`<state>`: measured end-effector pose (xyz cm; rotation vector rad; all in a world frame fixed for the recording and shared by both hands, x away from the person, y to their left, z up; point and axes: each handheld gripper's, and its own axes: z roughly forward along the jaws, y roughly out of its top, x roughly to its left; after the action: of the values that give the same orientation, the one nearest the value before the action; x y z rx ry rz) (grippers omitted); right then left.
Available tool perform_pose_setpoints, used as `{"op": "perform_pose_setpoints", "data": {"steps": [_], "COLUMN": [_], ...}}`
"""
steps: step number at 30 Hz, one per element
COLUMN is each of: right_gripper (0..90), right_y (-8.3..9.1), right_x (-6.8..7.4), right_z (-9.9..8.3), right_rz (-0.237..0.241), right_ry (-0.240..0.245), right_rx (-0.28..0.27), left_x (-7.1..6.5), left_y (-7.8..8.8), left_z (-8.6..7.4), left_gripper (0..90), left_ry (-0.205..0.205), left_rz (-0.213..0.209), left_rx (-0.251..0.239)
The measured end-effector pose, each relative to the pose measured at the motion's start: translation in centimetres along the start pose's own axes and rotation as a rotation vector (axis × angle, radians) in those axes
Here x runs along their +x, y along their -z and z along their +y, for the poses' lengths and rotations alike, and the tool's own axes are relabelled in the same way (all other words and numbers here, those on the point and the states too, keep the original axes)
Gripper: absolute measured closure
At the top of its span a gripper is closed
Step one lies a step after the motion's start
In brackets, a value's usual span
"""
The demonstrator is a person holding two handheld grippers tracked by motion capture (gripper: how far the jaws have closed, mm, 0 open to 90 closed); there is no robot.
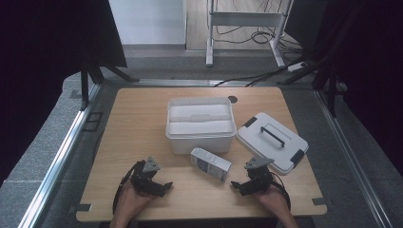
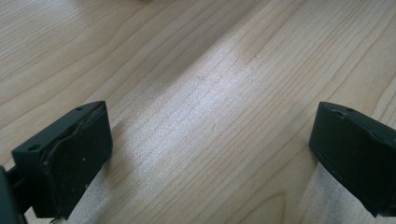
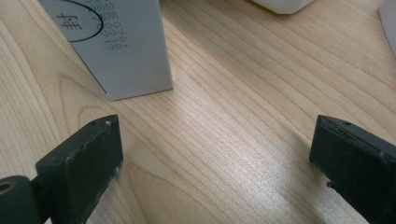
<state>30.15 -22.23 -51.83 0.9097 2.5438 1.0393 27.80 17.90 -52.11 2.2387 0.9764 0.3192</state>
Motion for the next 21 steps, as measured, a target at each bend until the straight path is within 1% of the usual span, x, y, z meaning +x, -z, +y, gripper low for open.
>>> {"op": "perform_pose_setpoints", "data": {"steps": [21], "right_gripper": [1.1], "right_y": [0.01], "right_x": [0.03], "right_z": [0.00], "right_rz": [0.003], "right_ry": [0.004], "right_rx": [0.005], "left_x": [0.09], "left_y": [-0.10], "left_z": [0.13], "left_gripper": [0.5], "left_ry": [-0.005], "left_rz": [-0.007], "left_rx": [-0.004]}}
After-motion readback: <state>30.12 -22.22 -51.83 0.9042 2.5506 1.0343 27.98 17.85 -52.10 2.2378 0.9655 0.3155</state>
